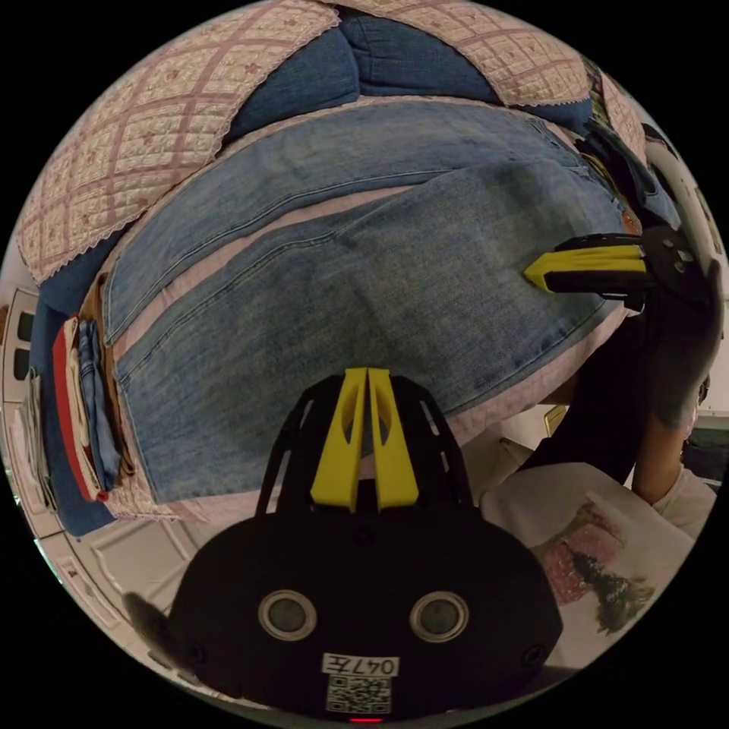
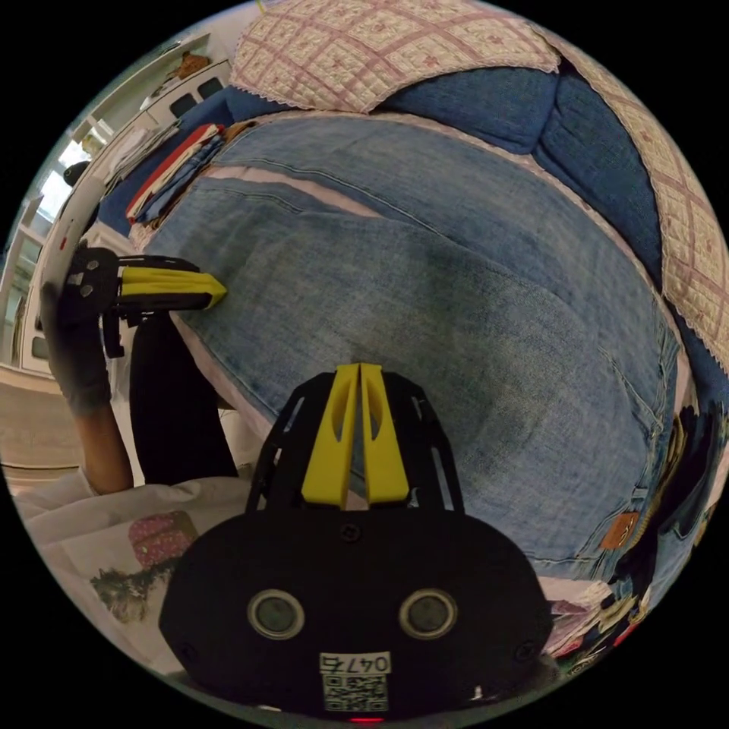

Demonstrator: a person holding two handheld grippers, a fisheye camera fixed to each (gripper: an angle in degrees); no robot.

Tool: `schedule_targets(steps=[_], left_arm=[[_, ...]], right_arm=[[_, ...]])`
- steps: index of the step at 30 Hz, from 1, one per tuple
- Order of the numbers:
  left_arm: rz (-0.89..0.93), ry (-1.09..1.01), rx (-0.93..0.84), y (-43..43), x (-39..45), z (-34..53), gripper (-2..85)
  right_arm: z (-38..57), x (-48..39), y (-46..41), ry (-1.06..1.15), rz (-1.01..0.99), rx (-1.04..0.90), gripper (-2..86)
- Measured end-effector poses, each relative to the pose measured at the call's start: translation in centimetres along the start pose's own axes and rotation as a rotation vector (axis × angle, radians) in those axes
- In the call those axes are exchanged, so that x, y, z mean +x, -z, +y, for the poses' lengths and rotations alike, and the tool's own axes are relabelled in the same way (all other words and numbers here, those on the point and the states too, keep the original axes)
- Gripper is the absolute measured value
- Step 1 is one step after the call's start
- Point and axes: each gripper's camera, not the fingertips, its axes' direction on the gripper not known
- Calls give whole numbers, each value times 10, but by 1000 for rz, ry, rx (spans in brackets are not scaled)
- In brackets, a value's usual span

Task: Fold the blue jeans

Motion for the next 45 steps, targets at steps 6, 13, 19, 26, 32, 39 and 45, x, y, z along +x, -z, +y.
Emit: schedule_targets(steps=[6, 13, 19, 26, 32, 39, 45], left_arm=[[62, 90, 7, 3, -14, 12, -9], [39, 61, 23, 7, -15, 25, -9], [4, -1, 12, 9, -13, 34, -9], [-12, -28, 51, 12, -14, 55, -9], [12, 0, 72, 13, -21, 71, -9], [-5, -22, 84, 15, -21, 86, -10], [19, -1, 102, 16, -26, 99, -10]], right_arm=[[-3, -2, 2, 9, 27, -17, -7], [0, -4, 5, -7, 33, 4, -8], [2, -8, 6, 2, 44, 13, -12], [5, -5, 6, -6, 49, 29, -6], [8, -3, 5, -6, 43, 39, -6], [7, -2, 2, 2, 54, 30, -6], [7, 1, -1, 4, 52, 27, -6]])
